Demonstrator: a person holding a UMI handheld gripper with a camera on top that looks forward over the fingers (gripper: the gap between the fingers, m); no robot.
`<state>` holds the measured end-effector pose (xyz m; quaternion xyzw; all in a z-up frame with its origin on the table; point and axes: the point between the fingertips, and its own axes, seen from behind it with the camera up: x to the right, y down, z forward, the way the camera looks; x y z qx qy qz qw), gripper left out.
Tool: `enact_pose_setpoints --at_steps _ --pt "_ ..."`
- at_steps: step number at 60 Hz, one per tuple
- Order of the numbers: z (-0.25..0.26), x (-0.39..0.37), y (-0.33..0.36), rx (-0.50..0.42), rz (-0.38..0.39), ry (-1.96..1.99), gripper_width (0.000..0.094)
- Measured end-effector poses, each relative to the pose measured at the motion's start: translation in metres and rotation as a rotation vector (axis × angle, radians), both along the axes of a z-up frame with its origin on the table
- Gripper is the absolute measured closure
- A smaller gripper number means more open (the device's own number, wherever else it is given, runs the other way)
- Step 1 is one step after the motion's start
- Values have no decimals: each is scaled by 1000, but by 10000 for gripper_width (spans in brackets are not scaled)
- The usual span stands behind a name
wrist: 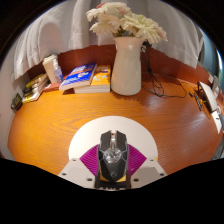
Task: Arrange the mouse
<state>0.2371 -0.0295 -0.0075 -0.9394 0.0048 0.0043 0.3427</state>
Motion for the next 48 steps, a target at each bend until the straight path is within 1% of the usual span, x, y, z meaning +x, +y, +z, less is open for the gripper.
enact_pose_setpoints --at_steps 2,4,13,17,19,23,25,32,37,48 --pt "-3 0 -2 2 -14 17 571" --pt "-2 -1 -1 13 -12 27 561" --pt "-4 0 1 25 19 19 462" --pt "-6 0 1 10 31 5 411" --pt "-6 1 -1 -6 26 3 363" --pt "-8 -2 -4 -52 41 10 186" --pt "-5 -2 -4 -60 46 7 148" --pt "25 -6 -5 -31 49 -6 138" --pt "62 -12 -9 -5 51 -18 73" --pt "155 -36 -32 102 39 -39 76"
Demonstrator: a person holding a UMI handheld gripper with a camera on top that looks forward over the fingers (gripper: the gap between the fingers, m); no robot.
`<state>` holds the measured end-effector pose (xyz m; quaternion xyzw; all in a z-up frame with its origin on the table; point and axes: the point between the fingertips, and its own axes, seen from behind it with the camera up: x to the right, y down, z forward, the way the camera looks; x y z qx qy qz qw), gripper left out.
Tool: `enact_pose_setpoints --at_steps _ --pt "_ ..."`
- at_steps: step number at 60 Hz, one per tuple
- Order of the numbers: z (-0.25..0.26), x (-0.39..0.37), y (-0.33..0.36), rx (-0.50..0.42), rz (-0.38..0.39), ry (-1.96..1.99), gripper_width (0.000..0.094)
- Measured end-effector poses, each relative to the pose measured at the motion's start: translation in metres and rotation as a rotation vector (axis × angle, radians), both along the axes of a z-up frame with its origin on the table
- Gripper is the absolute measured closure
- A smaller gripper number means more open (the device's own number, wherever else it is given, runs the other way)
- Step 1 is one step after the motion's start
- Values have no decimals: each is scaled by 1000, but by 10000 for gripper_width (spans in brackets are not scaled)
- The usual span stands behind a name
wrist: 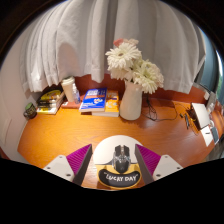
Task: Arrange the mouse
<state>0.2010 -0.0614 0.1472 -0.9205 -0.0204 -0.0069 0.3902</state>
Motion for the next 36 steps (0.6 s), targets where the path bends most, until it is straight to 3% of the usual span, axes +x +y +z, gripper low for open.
enact_pose_setpoints --at_steps 16,36 --pt "90 -71 -47 126 -8 19 77" --pt "98 -175 -123 144 40 20 78"
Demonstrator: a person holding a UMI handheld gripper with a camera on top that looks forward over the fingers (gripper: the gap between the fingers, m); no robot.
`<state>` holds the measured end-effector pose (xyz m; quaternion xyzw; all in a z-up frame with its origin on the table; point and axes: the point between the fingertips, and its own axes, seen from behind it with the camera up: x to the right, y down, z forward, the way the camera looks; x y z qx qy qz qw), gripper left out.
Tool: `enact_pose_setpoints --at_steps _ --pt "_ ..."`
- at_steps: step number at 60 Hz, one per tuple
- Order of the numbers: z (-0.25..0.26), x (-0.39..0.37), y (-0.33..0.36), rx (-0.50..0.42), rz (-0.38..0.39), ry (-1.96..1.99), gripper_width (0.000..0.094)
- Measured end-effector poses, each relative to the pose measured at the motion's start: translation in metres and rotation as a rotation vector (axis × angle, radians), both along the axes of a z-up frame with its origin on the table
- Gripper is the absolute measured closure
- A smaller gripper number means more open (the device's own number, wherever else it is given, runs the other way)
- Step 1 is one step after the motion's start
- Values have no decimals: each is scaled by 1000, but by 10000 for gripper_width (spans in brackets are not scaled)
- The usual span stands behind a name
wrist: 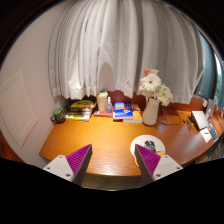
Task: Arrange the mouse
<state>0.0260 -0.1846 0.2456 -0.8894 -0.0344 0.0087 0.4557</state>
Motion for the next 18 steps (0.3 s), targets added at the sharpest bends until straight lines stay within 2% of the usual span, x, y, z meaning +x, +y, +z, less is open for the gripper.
enact_pose_setpoints --at_steps 18 --pt "5 -62 -47 31 8 22 81"
